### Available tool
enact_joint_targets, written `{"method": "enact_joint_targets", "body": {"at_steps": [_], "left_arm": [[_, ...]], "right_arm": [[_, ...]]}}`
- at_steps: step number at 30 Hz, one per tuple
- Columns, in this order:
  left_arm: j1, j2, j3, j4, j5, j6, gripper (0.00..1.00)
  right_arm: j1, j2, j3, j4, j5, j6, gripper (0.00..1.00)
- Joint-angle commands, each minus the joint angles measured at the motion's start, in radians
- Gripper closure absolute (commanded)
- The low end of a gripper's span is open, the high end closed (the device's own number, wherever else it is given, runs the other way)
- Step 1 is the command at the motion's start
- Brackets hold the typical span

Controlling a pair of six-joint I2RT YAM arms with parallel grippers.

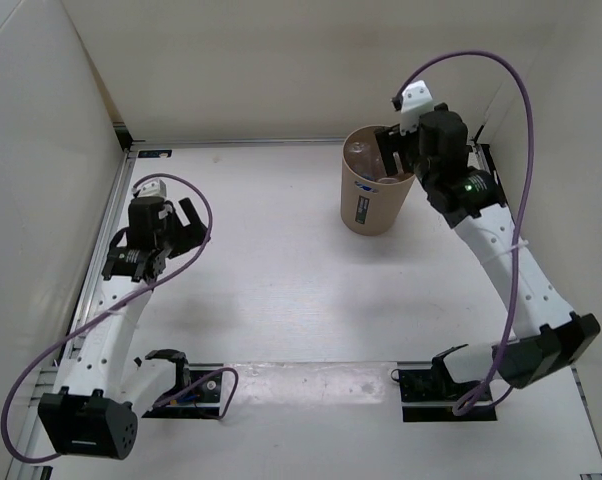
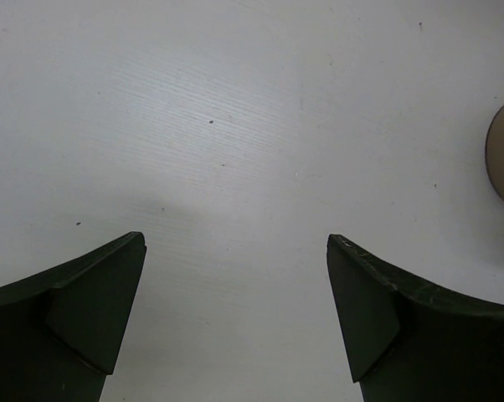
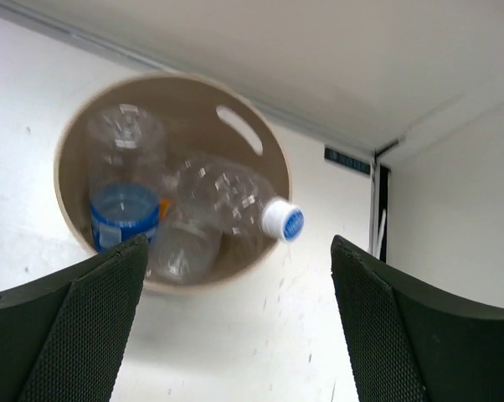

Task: Put the plastic bottles in the bin

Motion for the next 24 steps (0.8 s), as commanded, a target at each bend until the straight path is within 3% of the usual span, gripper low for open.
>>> {"method": "enact_joint_targets", "body": {"at_steps": [1, 4, 11, 15, 21, 24], "left_arm": [[0.004, -0.058, -0.019, 0.045, -0.035, 0.075, 0.0], [0.006, -0.095, -0.042, 0.059, -0.055, 0.121, 0.0], [0.004, -0.239, -0.092, 0.186, -0.015, 0.143, 0.0], [0.004, -0.358, -0.201, 0.338, -0.018, 0.12, 0.0], [0.006, -0.382, -0.229, 0.311, -0.083, 0.117, 0.0], [0.004, -0.375, -0.247, 0.318, -0.112, 0.112, 0.0]], "right_arm": [[0.02, -0.074, -0.04, -0.081, 0.174, 0.087, 0.1], [0.042, -0.143, -0.107, -0.131, 0.177, 0.122, 0.1], [-0.081, -0.16, -0.081, -0.346, 0.06, 0.236, 0.1], [-0.091, -0.215, -0.196, -0.333, 0.135, 0.197, 0.1], [-0.136, -0.256, -0.291, -0.328, 0.201, 0.196, 0.1], [-0.142, -0.279, -0.373, -0.275, 0.264, 0.121, 0.1]]}}
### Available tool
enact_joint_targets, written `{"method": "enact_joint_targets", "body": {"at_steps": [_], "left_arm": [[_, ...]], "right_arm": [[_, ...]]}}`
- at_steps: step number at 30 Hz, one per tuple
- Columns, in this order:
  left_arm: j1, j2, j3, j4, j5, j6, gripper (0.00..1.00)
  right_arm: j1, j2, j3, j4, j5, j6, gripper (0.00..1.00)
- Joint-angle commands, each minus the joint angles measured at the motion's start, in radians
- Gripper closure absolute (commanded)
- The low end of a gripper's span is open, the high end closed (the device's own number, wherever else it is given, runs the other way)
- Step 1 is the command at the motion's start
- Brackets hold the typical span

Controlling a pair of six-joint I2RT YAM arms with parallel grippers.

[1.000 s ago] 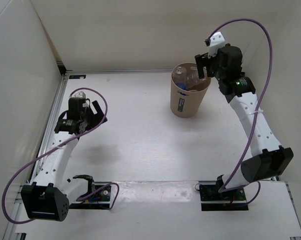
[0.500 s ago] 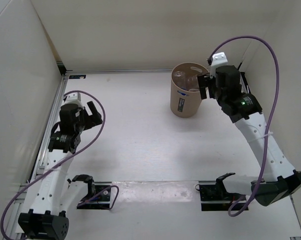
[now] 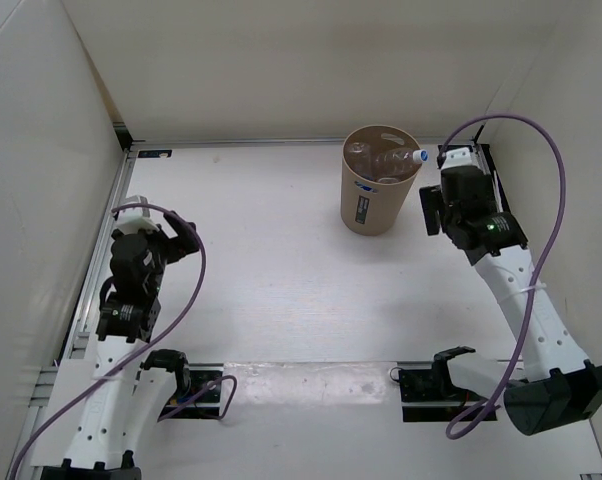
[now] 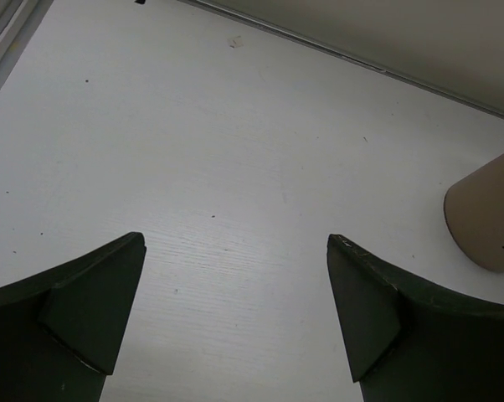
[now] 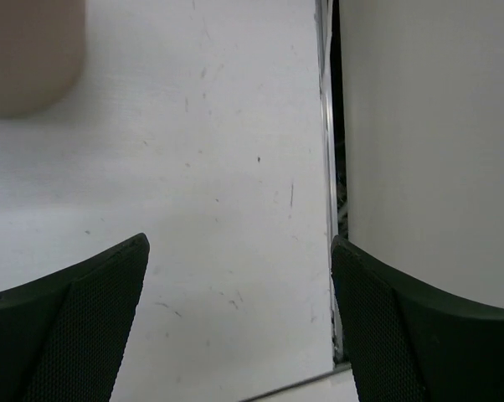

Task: Put the plastic bottles in the bin

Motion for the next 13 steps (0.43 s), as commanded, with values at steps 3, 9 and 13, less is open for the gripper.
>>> {"method": "enact_joint_targets", "body": {"at_steps": [3, 9, 13], "left_arm": [[0.006, -0.015, -0.066, 0.076, -0.077, 0.037, 0.0], [0.006, -0.077, -0.203, 0.285, 0.097, 0.313, 0.0], [0.006, -0.087, -0.263, 0.343, 0.11, 0.324, 0.0]], "right_arm": [[-0.05, -0.037, -0.115, 0.104, 0.075, -0.104, 0.1], [-0.084, -0.028, -0.148, 0.119, 0.025, -0.098, 0.1], [-0.079, -0.031, -0.161, 0.122, 0.026, -0.074, 0.1]]}}
